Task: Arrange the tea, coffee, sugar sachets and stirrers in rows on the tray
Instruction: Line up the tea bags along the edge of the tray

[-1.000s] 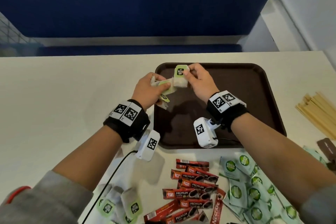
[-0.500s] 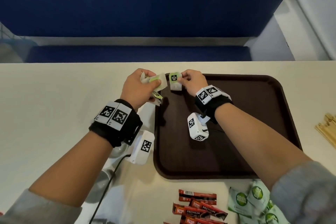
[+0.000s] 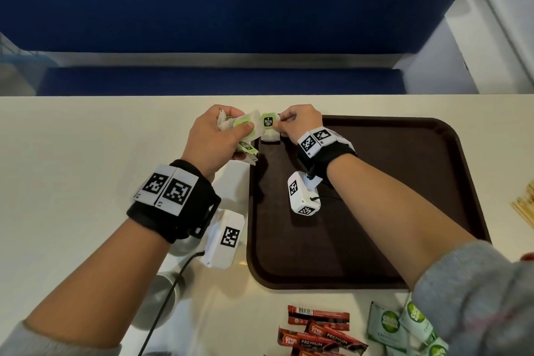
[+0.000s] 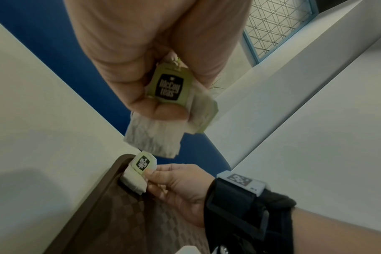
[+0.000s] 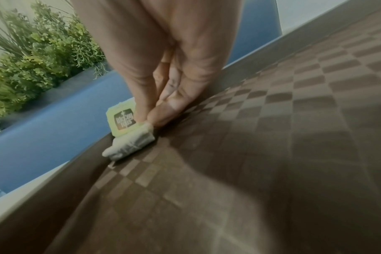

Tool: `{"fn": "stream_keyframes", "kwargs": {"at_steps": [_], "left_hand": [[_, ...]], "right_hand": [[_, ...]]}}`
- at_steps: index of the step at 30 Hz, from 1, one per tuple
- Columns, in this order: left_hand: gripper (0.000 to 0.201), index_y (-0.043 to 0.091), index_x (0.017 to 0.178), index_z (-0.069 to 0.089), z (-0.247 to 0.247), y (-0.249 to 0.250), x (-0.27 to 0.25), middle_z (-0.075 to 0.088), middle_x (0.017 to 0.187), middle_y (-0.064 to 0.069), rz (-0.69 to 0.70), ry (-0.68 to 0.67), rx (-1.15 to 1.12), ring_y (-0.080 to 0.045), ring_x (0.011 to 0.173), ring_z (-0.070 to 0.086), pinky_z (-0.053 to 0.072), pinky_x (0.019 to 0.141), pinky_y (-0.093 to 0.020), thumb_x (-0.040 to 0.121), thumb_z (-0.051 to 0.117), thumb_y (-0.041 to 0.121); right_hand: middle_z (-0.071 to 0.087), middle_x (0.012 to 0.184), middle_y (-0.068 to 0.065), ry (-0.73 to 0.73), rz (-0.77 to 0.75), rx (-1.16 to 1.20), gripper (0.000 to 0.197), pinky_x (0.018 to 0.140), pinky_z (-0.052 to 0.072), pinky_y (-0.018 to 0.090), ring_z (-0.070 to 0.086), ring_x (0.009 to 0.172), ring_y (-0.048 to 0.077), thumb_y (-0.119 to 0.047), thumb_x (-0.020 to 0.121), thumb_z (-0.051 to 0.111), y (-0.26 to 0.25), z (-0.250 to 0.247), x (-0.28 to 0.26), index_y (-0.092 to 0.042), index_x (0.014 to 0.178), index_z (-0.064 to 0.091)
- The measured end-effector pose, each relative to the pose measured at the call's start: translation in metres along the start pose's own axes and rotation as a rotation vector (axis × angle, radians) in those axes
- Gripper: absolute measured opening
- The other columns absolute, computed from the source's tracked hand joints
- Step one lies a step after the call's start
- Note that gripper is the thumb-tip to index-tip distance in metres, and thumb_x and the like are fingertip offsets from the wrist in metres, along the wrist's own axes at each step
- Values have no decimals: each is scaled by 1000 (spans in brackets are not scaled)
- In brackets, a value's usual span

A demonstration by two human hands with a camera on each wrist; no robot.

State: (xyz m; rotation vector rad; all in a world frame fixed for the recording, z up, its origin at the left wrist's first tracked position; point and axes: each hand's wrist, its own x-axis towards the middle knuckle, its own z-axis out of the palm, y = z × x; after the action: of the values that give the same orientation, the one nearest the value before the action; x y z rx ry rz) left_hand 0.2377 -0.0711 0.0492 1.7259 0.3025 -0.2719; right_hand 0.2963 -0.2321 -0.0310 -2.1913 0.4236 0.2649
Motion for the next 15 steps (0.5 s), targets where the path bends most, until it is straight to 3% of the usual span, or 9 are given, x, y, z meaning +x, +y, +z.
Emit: {"fn": "stream_keyframes", "kwargs": {"at_steps": [5,9,15], "left_hand": [[13,15,94,54,0,-1,-2,59,82,2,-12,-25,-15,0,50,60,50,48,-19,88,64,10],[13,17,91,53,3,-1,-4,59,84,1,-25,-49,-53,-7,58,61,50,49,-20,88,64,9],[14,19,86,53,5,-3,-7,60,83,0,-14,-90,-68,-10,62,61,51,50,-21,89,62,9]], "right_hand": [[64,78,0,32,22,-7,13,84,56,34,68,88,21,-11,77,75,-3,0,4,-18,79,64],[71,94,6,52,19,-11,17,81,55,31,68,88,20,-10,77,74,-4,-3,5,-19,84,61],[71,94,7,49,-1,-34,15,81,55,32,68,88,21,-10,77,73,-3,-2,4,-15,89,65]]}}
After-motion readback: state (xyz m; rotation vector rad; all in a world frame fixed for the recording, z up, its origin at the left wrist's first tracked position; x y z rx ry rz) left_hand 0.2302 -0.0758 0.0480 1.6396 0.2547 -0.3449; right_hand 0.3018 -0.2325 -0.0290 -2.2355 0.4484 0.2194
